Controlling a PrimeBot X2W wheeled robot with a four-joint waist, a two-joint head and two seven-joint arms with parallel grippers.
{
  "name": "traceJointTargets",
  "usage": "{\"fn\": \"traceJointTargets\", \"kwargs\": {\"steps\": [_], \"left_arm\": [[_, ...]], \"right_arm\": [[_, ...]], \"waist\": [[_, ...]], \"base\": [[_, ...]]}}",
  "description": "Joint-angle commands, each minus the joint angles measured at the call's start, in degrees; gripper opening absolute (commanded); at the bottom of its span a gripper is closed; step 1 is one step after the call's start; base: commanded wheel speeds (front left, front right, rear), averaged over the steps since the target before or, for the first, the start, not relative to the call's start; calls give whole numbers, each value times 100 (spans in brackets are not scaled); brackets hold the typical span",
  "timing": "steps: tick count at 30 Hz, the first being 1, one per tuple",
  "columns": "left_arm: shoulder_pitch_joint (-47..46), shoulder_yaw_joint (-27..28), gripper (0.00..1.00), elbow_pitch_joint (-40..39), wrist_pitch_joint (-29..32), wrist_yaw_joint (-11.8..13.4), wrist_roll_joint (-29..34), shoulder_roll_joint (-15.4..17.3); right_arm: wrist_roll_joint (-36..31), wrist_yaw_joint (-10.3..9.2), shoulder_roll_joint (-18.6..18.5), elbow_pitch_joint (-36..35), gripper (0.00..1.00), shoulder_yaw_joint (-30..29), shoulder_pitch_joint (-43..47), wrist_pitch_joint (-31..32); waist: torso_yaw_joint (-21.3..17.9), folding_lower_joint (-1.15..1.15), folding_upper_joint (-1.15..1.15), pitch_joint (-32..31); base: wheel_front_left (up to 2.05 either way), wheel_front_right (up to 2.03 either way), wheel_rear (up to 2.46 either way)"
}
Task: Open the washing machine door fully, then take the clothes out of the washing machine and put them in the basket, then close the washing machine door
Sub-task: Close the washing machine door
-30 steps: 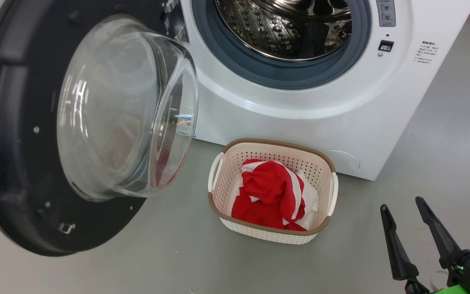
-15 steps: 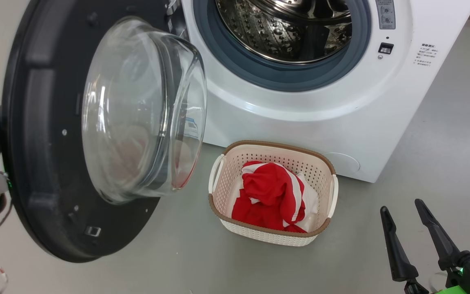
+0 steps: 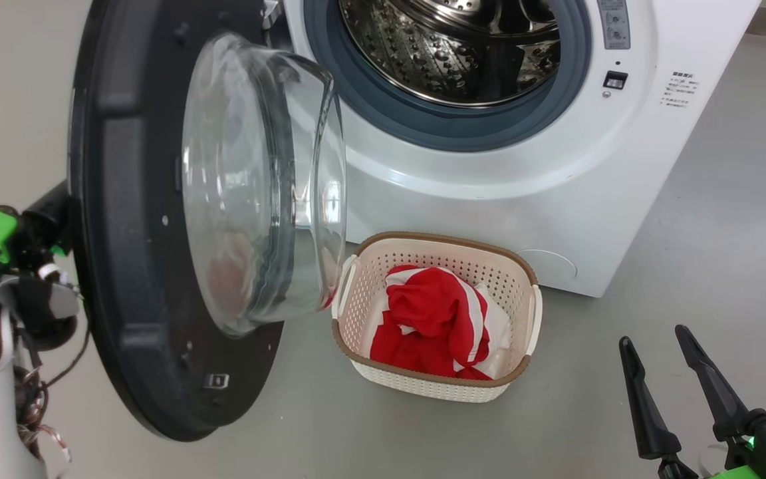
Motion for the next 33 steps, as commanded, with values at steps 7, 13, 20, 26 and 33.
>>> {"fn": "traceJointTargets", "kwargs": {"steps": [7,13,20,26,33], "left_arm": [[55,-10,0,-234,15,-59,-87,-78],[104,-140,0,-315,135,-137,-179,-248],[173,-243,0,-461,130,-163,-200,-363],[183,-363,0,-491,54,-193,-170,-443],[118,-529,0,-393,-64,-294,-248,-541]], "right_arm": [[79,35,-95,-100,100,155,-253,-83],[98,35,-95,-106,100,159,-237,-89],[112,35,-95,-83,100,166,-216,-112],[125,35,-95,-80,100,155,-220,-111],[119,35,-95,-72,100,173,-238,-116]], "waist": [[-95,0,0,-36],[-170,0,0,-58],[-246,0,0,-70],[-283,0,0,-74],[-359,0,0,-39]], "base": [[0,0,0],[0,0,0],[0,0,0],[0,0,0],[0,0,0]]}}
